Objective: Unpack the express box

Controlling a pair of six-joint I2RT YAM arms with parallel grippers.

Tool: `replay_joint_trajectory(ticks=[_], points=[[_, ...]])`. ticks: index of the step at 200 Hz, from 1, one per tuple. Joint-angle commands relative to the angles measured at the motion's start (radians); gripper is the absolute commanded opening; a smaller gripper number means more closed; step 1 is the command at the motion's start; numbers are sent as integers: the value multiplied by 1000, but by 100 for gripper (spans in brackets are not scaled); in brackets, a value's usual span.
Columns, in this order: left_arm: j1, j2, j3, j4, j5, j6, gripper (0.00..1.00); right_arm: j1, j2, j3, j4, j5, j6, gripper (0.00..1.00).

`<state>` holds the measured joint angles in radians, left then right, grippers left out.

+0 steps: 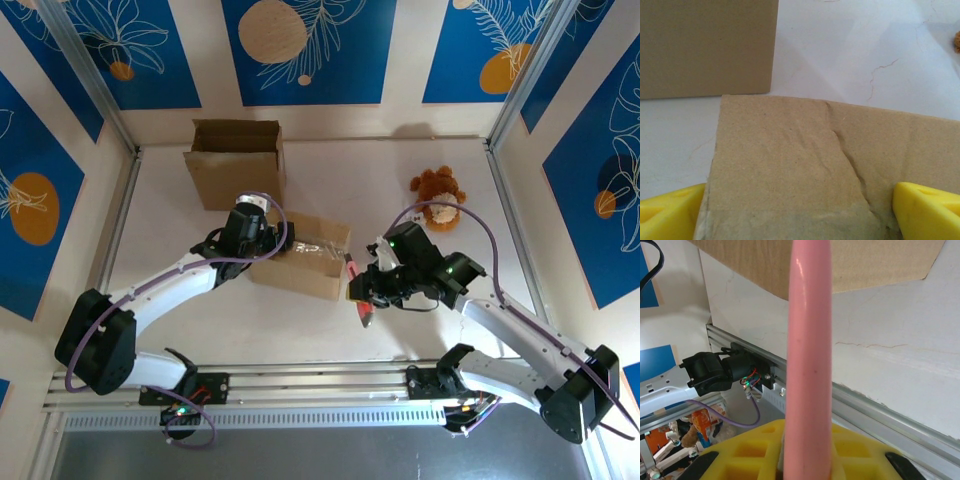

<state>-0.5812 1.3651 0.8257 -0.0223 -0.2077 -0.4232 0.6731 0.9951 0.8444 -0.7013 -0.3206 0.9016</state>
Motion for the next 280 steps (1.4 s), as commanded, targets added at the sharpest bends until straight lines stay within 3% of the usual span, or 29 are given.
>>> replay_joint_trajectory(ticks=[1,75,137,161,184,227,280], points=[[-3,68,-44,-156,-30,-2,91,44,-26,-27,-29,-76,27,0],[-3,57,-51,-155,-35,1,91,101,-67,-47,-24,-39,78,0],[-3,40,-45,-161,-39,10,91,66,-104,7,-143,21,31,0],[-3,31,-29,-168,-36,20,91,-24,-128,45,-216,37,-41,0],[-3,25,14,-178,-23,38,92,-189,-126,51,-227,22,-139,0],[-4,25,150,-231,-7,83,95,-418,-14,-72,11,21,-275,0],[-3,3,283,-276,28,123,100,-487,208,-211,321,125,-267,0]])
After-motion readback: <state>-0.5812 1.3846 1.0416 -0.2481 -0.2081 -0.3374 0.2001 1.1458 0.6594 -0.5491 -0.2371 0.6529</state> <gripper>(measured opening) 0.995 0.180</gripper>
